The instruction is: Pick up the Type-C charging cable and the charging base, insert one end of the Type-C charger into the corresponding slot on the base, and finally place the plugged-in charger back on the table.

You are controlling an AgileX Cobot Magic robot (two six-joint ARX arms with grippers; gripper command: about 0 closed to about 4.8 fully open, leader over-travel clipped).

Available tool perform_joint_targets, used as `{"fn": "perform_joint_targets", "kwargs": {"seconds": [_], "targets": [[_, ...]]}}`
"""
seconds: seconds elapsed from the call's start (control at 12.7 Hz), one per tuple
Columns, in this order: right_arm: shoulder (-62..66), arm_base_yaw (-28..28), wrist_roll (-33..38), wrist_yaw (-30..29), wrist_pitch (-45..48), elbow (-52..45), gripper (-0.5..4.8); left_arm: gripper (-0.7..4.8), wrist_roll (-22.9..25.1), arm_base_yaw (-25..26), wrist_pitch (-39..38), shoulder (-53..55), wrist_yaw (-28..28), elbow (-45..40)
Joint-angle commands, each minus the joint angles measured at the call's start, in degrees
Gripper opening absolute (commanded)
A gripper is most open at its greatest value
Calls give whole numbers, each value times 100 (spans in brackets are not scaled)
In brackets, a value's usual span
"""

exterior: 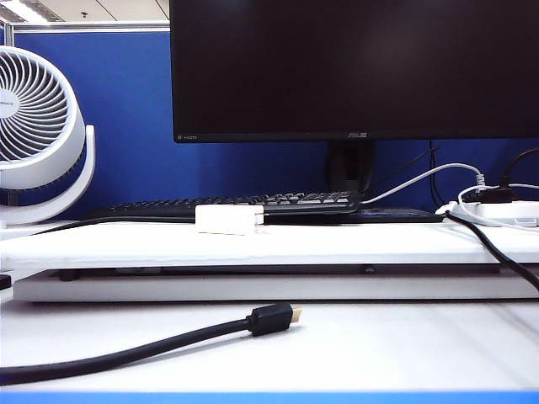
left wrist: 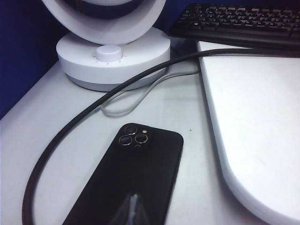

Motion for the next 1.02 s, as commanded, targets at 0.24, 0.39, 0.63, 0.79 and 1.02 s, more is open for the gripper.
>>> {"fn": "perform_joint_targets", "kwargs": {"seconds": [0.24,0.39,0.63,0.79,1.02], "targets": [[-4,-4,142,197,205,1073,-5,-4,-555,9,275,9,-37,627],[2,-4,136,518,256,1574,-5,-5,-555,9,330,63,-46,1067],[144,-4,131,522,286,1910,-5,-5,-555,9,461,339,-46,1438],[505,-4,127,518,369,2247,-5,-4,-557,9,697,734,-52,1810],[1408,-4,105,431,778,2951,-5,-4,-557,9,748,1735,-39,2717]]}}
